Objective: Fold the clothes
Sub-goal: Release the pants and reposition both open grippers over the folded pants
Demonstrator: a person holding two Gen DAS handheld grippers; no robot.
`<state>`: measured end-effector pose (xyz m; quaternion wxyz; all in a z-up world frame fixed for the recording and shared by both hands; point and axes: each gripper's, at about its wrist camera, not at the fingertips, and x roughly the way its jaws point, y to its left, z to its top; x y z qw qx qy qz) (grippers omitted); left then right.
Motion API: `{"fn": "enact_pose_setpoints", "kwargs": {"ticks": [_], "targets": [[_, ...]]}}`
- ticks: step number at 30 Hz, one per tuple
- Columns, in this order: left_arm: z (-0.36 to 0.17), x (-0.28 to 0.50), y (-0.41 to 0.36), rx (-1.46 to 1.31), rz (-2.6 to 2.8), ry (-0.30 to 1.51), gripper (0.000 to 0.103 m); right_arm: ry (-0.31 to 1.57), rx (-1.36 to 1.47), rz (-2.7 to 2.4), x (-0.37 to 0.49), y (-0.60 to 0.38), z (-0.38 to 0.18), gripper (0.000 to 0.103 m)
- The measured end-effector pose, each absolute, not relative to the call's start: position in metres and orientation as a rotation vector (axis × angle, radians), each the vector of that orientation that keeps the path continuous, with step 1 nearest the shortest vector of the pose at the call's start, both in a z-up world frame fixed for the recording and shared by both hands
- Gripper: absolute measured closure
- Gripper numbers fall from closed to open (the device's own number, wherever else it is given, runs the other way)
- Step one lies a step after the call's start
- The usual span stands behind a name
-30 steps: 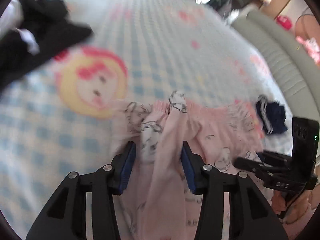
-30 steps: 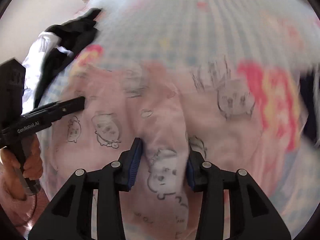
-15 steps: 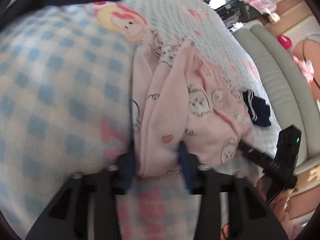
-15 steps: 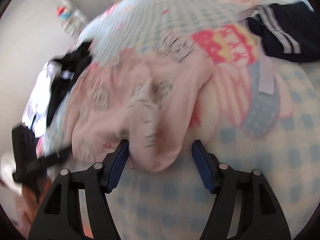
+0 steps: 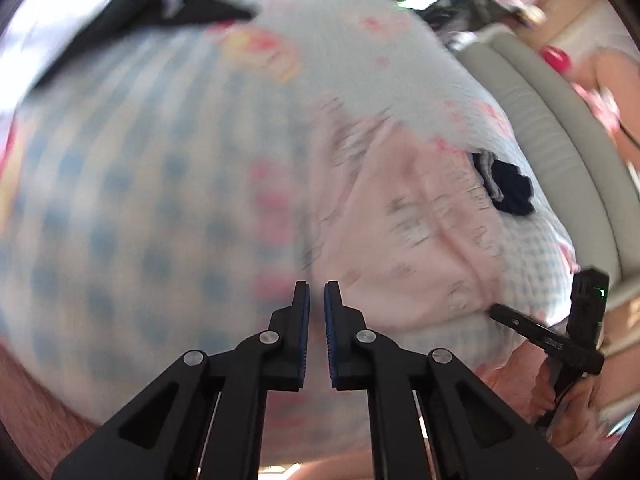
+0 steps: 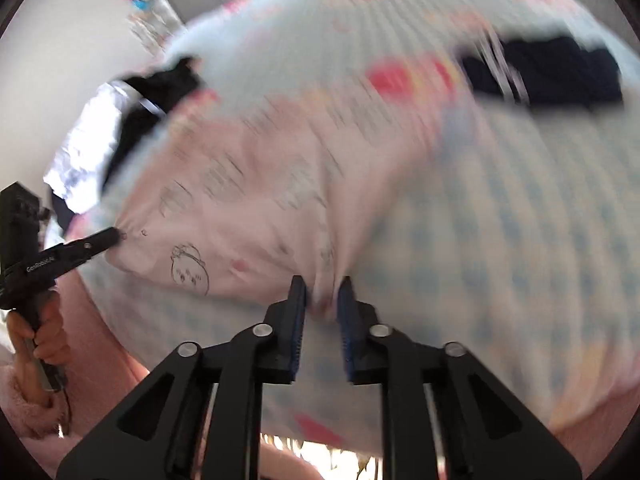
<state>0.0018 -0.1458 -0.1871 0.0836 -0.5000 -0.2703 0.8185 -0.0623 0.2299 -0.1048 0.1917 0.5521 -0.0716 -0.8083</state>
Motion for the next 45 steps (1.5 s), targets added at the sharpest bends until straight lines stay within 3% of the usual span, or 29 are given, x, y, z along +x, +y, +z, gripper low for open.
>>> {"fn": "enact_pose_setpoints", "kwargs": {"ticks": [1,3,4,5,9,12,16,19,23,26,28,29,33,35,40,42,45], "targets": [[-0.192,0.007,-0.154,-1.463,2.407,-0.9,0.092,-0.28,1.538,-2.254,-0.06,0.237,-0.106,0.073],[-0.196,0.011,-0.164,-1.401,2.34,-1.028,0.075,-0.416,1.447,-2.24,-0.054,0.248,-0.099,0.066],[-0.197,0.011,-0.166,-1.385,2.316,-1.06,0.066,-0.437,1.422,-2.24,-0.052,0.25,-0.097,0.058],[-0.197,0.012,-0.165,-1.373,2.294,-1.076,0.065,-0.442,1.418,-2.241,-0.052,0.25,-0.098,0.056],[-0.201,0.009,-0.151,-1.408,2.284,-1.042,0.066,-0.388,1.455,-2.235,-0.065,0.232,-0.109,0.056],[-0.179,0.012,-0.138,-1.414,2.536,-0.829,0.068,-0.221,1.491,-2.346,-0.067,0.217,-0.11,0.071],[-0.138,0.018,-0.111,-1.18,2.597,-0.609,0.063,-0.133,1.43,-2.438,-0.057,0.216,-0.094,0.07],[-0.15,-0.005,-0.082,-1.243,2.495,-0.494,0.062,-0.132,1.443,-2.421,-0.06,0.214,-0.096,0.07],[-0.186,-0.028,-0.064,-1.343,2.42,-0.504,0.063,-0.071,1.513,-2.43,-0.07,0.209,-0.109,0.071],[-0.192,-0.025,-0.078,-1.356,2.414,-0.564,0.063,-0.156,1.551,-2.468,-0.074,0.225,-0.115,0.071],[-0.191,-0.021,-0.09,-1.344,2.423,-0.61,0.063,-0.077,1.554,-2.556,-0.073,0.235,-0.11,0.073],[-0.19,-0.018,-0.095,-1.326,2.441,-0.633,0.063,-0.024,1.559,-2.616,-0.073,0.242,-0.107,0.082],[-0.178,-0.006,-0.104,-1.203,2.531,-0.653,0.062,-0.198,1.519,-2.631,-0.076,0.261,-0.088,0.077],[-0.17,-0.006,-0.101,-1.149,2.551,-0.617,0.061,-0.124,1.462,-2.592,-0.077,0.24,-0.079,0.076],[-0.19,-0.024,-0.092,-1.337,2.549,-0.53,0.063,0.068,1.417,-2.402,-0.09,0.172,-0.086,0.075],[-0.196,-0.022,-0.105,-1.368,2.554,-0.592,0.071,0.179,1.45,-2.431,-0.093,0.16,-0.105,0.076],[-0.19,-0.011,-0.127,-1.355,2.638,-0.655,0.069,0.24,1.432,-2.496,-0.097,0.164,-0.112,0.077]]}}
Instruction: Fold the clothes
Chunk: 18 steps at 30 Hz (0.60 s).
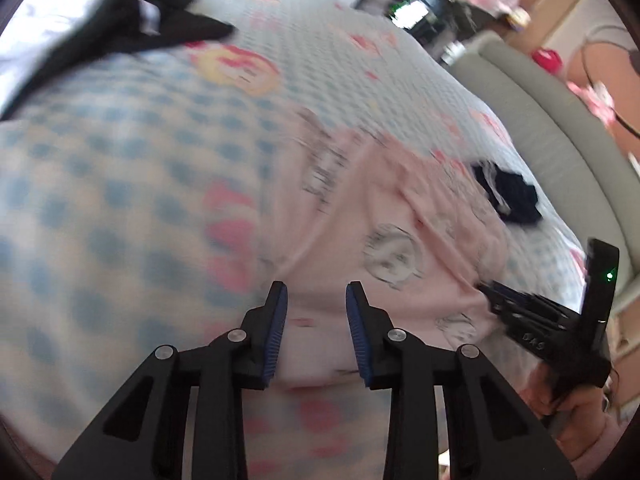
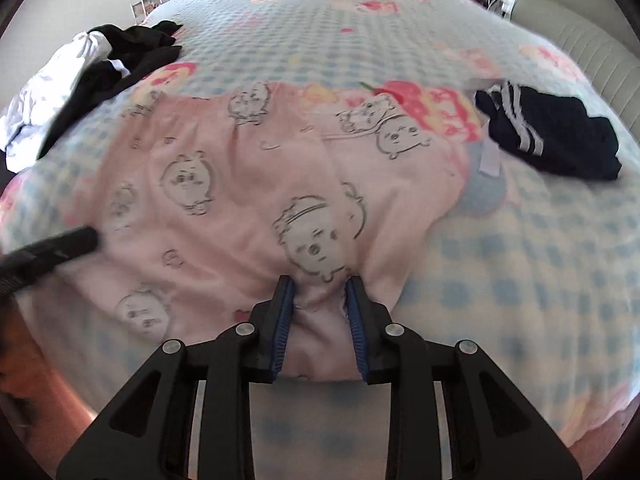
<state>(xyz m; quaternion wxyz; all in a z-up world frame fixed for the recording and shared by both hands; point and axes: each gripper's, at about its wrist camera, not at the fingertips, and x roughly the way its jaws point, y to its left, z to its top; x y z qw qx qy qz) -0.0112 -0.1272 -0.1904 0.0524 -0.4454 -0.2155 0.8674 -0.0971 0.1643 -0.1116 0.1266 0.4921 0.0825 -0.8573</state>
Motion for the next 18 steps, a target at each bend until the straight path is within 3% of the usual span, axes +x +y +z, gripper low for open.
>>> {"fn": "enact_pose_setpoints", "kwargs": {"ticks": [5,7,8,14,15,17,18], "targets": [[-0.174,-0.01,-0.133,-1.285,2.665,-0.708,0.069,0.214,1.415,-2.631,-0.101,0.179,-0.082,0.073],[-0.161,-0.027,-0.11,-1.294,2.641,-0.55,0.069,0.113,1.36,-2.562,-0.1,0.169,-0.067,0.072],[-0.158,-0.037,-0.1,-1.3,2.626,-0.473,0.069,0.118,1.331,-2.489,-0.102,0.155,-0.063,0.068],[-0.181,-0.104,-0.077,-1.418,2.535,-0.247,0.069,0.202,1.416,-2.312,-0.15,0.11,-0.096,0.068],[-0.184,-0.109,-0.079,-1.425,2.551,-0.219,0.069,0.21,1.439,-2.304,-0.158,0.112,-0.101,0.07],[-0.184,-0.115,-0.087,-1.431,2.594,-0.207,0.068,0.256,1.452,-2.35,-0.171,0.126,-0.104,0.093],[-0.181,-0.116,-0.095,-1.43,2.624,-0.228,0.068,0.296,1.445,-2.424,-0.176,0.136,-0.101,0.1]]}}
